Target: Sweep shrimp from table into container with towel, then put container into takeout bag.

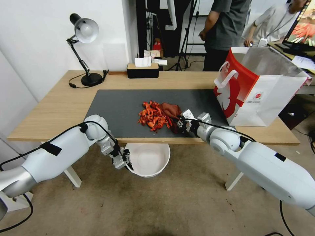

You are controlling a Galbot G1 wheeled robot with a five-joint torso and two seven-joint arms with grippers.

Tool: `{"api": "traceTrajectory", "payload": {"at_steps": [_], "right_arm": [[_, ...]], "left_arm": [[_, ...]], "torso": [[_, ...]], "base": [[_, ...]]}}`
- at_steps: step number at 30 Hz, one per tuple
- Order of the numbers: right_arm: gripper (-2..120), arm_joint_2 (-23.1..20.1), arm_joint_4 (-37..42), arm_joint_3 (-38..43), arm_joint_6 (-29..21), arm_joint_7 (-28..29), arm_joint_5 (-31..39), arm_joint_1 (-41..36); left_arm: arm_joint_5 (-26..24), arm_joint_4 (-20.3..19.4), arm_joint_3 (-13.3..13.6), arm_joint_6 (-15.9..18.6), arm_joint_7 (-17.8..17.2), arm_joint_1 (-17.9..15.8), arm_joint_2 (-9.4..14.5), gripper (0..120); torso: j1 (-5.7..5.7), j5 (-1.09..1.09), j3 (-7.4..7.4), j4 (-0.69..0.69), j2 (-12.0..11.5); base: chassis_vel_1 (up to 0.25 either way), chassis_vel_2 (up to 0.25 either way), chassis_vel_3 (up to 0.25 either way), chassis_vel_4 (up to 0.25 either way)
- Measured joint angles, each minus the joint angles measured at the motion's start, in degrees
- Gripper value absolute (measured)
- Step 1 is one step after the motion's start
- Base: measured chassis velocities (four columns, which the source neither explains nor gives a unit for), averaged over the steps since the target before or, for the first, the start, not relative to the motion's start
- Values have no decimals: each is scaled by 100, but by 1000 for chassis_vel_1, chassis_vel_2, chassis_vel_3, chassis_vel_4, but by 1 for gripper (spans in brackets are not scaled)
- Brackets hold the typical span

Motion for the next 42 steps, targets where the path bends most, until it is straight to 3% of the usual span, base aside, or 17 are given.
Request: {"api": "traceTrajectory", "payload": {"at_steps": [21,42], "right_arm": [[5,-389,810,262,-5,-30,-25,-710],[5,-460,1331,314,-12,-28,-154,-1169]], "left_arm": [[-12,127,27,-18,-112,-110,-18,0],[-103,69,46,-21,-165,-169,0,0]], "torso": [[0,-1,0,1,0],[0,0,0,1,0]], "base": [[0,0,0,0],[0,0,0,0]]}}
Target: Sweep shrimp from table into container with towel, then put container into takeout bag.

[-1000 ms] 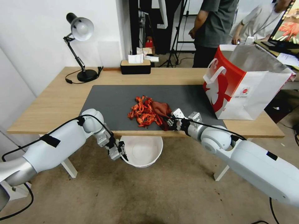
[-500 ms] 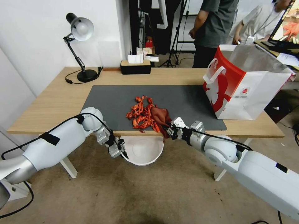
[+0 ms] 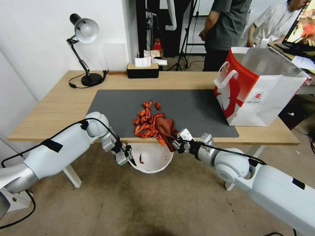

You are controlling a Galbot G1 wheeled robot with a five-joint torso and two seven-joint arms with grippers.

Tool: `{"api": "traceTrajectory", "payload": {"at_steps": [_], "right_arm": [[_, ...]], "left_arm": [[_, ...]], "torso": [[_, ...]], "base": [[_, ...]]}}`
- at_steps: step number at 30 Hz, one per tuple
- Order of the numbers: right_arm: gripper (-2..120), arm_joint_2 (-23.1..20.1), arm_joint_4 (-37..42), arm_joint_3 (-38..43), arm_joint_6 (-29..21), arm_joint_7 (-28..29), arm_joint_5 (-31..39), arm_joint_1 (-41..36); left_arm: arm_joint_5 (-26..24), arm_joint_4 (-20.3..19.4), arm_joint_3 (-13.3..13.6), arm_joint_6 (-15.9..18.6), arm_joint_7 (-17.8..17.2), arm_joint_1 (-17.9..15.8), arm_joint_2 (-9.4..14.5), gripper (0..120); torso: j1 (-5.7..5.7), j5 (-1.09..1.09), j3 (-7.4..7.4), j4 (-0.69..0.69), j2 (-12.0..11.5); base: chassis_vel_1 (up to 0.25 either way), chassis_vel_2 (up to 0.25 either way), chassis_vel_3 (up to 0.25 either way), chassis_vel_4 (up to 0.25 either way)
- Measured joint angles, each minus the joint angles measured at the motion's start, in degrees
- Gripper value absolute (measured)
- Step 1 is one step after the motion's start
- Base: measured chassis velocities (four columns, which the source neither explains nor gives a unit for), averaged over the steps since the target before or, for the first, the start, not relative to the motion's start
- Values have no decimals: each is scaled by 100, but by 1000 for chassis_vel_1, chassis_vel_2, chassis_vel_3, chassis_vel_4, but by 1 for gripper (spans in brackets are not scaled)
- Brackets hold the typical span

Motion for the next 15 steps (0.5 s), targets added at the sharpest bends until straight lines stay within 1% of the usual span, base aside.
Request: {"api": "traceTrajectory", "payload": {"at_steps": [15], "right_arm": [[5,-14,273,75,-9,-3,-39,-187]], "left_arm": [[-10,29,26,-1,-7,-39,-3,0]], "torso": [[0,0,0,0,0]], "base": [[0,0,0,0]]}}
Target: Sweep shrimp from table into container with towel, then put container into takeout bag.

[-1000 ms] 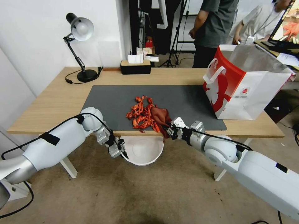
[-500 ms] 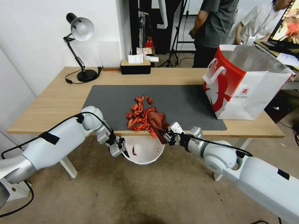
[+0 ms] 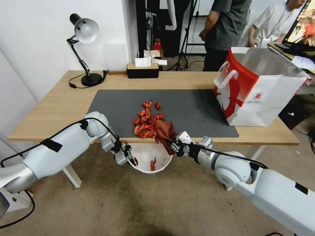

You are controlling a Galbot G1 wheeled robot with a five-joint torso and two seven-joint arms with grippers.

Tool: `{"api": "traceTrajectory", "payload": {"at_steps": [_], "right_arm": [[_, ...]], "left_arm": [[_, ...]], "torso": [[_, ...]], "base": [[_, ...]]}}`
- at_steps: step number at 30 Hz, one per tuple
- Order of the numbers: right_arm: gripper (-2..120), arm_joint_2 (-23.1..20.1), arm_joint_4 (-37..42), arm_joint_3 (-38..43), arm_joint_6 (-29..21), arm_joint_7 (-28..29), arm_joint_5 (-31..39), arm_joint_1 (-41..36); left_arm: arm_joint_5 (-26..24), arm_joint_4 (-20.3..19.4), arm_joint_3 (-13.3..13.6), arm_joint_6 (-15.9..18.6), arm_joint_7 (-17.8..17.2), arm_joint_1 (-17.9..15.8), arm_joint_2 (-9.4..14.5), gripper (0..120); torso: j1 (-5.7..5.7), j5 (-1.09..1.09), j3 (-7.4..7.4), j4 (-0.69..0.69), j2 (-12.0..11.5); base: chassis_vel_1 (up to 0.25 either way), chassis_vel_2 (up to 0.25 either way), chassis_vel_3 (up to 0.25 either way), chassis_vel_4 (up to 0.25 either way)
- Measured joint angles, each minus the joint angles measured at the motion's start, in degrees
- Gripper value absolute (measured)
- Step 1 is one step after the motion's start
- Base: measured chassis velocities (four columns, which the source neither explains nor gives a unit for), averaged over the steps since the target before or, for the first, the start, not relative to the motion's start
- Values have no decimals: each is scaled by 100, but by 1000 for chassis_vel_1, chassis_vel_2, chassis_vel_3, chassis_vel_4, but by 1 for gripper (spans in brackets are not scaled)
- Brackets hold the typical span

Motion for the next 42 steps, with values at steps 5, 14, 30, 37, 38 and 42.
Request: {"api": "traceTrajectory", "payload": {"at_steps": [5,14,30,37,38,42], "right_arm": [[5,-7,54,1,-9,-10,-59,-109],[5,-59,238,98,-9,-69,-109,-330],[5,-65,327,286,38,-105,-261,-657],[5,-82,409,311,38,-124,-295,-718],[5,-89,411,314,38,-124,-295,-718],[5,-108,429,327,39,-125,-295,-727]], "left_arm": [[-1,23,2,-2,-7,-6,-24,0],[-1,37,0,-4,-14,-5,-28,0],[-23,1,23,-2,-14,-95,14,0],[-32,-14,26,-8,-14,-105,55,0],[-32,-17,26,-8,-14,-102,62,0],[-33,-30,18,-5,-17,-84,71,0]], "torso": [[0,0,0,0,0],[0,0,0,-1,0],[1,0,0,0,0],[1,0,0,-1,0],[1,0,0,0,0],[1,0,2,0,0]], "base": [[0,0,0,0],[0,0,0,0],[0,0,0,0],[0,0,0,0],[0,0,0,0],[0,0,0,0]]}}
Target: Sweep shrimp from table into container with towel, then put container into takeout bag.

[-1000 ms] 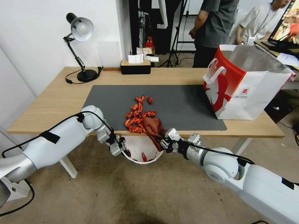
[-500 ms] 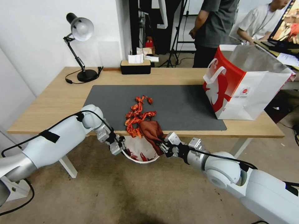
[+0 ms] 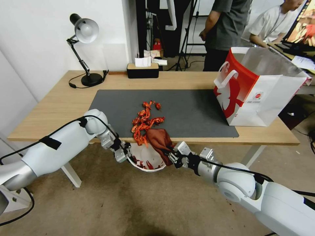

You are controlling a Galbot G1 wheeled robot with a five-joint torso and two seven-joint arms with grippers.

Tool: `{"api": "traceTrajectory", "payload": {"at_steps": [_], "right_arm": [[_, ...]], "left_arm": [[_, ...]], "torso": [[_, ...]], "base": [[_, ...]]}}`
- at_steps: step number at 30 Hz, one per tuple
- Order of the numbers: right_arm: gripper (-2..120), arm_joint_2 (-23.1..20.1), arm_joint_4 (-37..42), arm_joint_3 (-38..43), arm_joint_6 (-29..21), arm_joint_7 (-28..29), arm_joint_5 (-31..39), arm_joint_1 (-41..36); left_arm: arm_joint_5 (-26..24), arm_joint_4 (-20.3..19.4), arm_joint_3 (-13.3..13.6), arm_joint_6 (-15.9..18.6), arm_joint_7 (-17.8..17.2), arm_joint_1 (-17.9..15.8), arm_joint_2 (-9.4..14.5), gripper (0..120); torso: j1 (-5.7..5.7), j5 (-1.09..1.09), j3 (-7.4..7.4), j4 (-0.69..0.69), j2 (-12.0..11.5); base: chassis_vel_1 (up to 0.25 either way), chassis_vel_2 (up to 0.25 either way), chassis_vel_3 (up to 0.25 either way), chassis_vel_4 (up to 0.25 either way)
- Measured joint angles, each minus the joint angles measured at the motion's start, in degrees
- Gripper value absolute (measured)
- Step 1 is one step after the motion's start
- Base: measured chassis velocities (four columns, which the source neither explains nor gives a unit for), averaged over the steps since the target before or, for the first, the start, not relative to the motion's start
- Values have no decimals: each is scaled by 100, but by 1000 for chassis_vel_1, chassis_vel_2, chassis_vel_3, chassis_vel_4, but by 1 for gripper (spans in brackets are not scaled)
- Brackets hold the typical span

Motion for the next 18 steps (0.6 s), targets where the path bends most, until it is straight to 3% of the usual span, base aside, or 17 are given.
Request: {"api": "traceTrajectory", "payload": {"at_steps": [10,18], "right_arm": [[5,-18,41,193,70,-5,18,-48],[5,-19,116,457,170,-2,477,131]], "left_arm": [[-12,-51,26,14,0,-23,11,0],[-13,-84,44,25,0,-17,27,0]], "torso": [[0,0,0,0,0],[0,0,-1,0,0]], "base": [[0,0,0,0],[0,0,0,0]]}}
